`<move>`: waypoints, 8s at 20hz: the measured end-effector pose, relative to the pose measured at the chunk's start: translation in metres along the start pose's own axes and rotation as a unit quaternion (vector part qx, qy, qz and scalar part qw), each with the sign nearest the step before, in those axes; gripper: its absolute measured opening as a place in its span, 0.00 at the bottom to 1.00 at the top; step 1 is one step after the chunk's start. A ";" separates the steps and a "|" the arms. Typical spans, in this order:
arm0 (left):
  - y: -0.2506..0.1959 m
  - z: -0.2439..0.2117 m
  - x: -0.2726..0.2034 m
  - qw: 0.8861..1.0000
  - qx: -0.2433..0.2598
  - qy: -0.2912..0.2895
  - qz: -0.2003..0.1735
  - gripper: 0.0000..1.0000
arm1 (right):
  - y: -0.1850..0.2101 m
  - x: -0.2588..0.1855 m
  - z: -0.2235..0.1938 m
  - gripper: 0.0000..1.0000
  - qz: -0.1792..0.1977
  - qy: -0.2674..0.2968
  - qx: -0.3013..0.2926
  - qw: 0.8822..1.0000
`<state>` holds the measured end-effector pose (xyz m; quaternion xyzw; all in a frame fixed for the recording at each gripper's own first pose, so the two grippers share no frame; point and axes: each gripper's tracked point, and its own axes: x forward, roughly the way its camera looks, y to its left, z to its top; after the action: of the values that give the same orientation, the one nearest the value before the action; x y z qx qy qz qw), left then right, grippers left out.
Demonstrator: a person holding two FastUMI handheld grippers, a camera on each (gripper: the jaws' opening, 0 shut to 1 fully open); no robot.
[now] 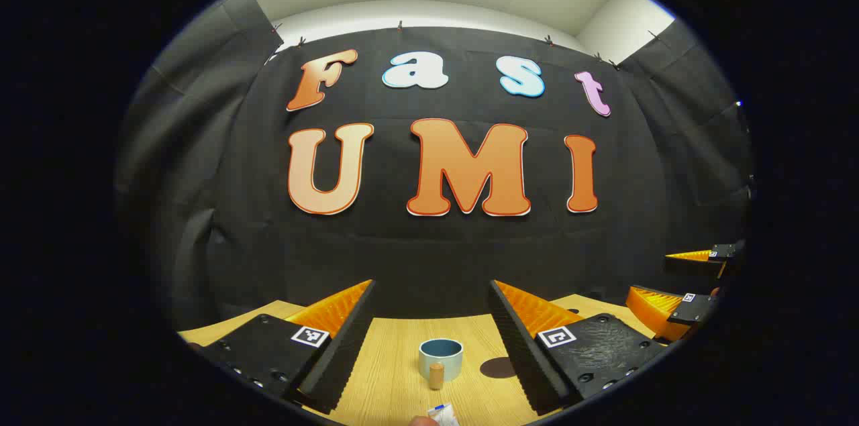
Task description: Put the toothbrush and toothpaste on the desktop into the cup, then pick up the cup and place it on the coaster on the desktop.
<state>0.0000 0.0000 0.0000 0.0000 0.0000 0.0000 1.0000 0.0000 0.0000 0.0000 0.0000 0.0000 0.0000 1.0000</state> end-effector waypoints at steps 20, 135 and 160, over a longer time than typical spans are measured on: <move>0.010 -0.051 0.004 0.996 -0.012 0.088 0.001 1.00 | 0.023 -0.005 -0.049 0.98 0.036 0.100 0.020 0.994; 0.009 -0.177 0.187 0.977 -0.140 0.161 -0.017 0.13 | 0.056 0.090 -0.088 0.02 0.109 0.198 0.189 0.956; 0.041 -0.187 0.121 0.969 -0.114 0.218 -0.031 0.98 | 0.090 0.112 -0.065 0.02 0.141 0.159 0.180 0.961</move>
<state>0.1209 0.0411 -0.1872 -0.1144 0.2176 -0.0312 0.9688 0.1121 0.0895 -0.0649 0.1797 0.1588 0.1407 0.9606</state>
